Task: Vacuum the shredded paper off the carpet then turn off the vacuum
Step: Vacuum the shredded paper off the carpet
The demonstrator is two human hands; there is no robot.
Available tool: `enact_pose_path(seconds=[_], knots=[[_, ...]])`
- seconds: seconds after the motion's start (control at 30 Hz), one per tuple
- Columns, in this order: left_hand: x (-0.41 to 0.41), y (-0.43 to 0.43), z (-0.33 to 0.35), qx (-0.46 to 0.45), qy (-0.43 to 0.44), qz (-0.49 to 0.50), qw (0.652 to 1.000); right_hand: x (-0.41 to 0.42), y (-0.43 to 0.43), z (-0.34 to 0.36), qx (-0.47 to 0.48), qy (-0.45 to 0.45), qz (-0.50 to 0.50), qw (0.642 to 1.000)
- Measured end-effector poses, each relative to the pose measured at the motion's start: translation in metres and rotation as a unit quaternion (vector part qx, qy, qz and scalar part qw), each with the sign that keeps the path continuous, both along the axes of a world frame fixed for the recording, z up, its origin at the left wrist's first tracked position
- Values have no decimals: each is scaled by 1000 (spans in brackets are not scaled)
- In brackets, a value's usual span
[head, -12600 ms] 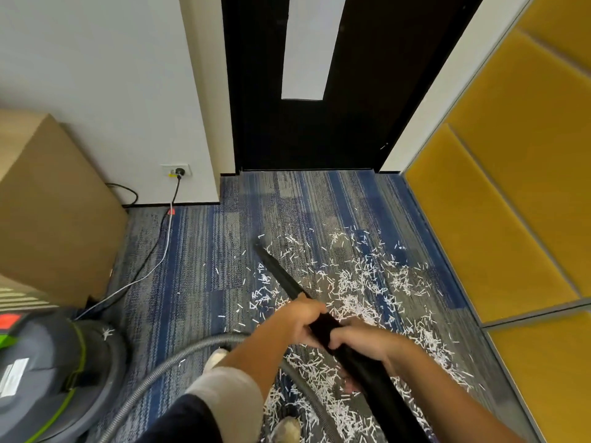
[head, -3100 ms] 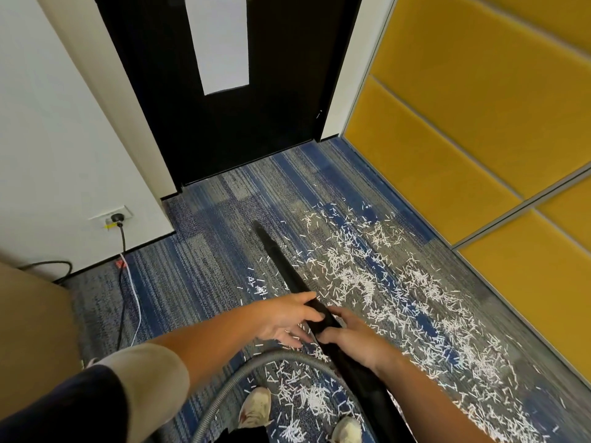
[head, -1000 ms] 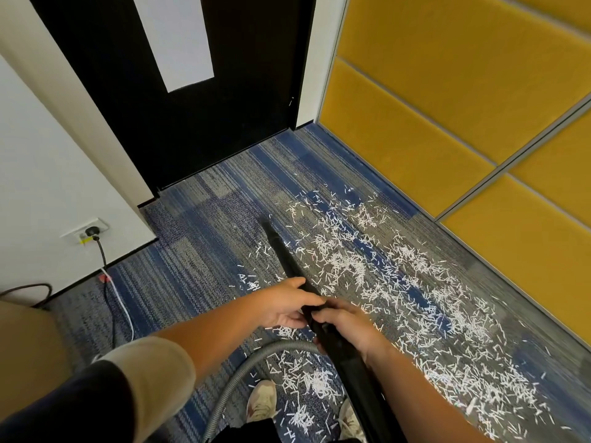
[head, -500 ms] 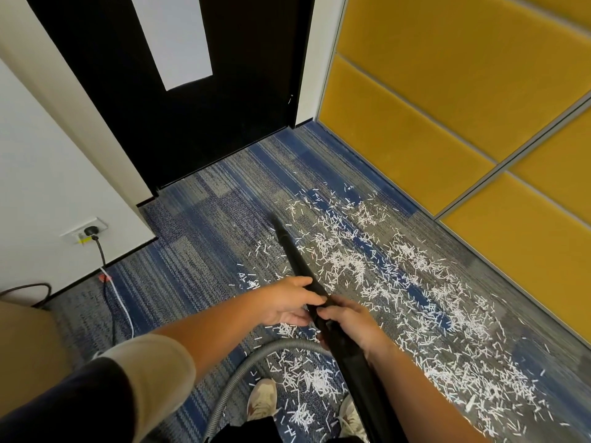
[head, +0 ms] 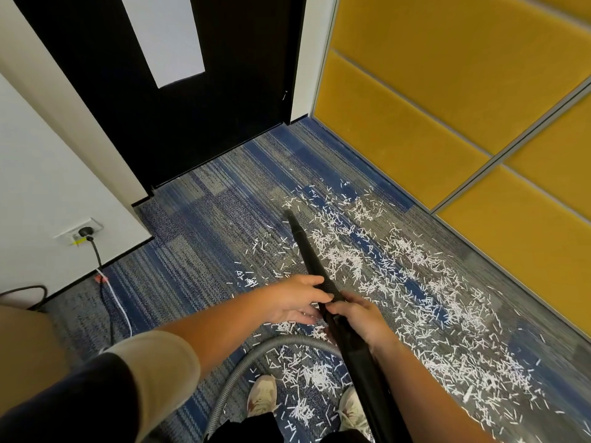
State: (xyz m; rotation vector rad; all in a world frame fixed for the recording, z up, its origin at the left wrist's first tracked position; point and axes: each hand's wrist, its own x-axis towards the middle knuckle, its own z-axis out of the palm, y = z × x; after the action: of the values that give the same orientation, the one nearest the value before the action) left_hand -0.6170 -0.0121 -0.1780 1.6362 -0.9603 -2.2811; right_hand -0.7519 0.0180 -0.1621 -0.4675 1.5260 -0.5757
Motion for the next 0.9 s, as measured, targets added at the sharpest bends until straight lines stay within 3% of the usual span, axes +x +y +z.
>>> enact_pose_path(seconds=[0.23,0.63,0.9], knots=[[-6,-2,1,1,3,-5,1000,-6,-1,-1,4,-3,5,1000],[-8,-1,0,30,-3,72,997,10,3,-1,-5,-61,62,996],[-14,-9,1,2,-11,114,993,7,-11,-6,9,-82,-12,997]])
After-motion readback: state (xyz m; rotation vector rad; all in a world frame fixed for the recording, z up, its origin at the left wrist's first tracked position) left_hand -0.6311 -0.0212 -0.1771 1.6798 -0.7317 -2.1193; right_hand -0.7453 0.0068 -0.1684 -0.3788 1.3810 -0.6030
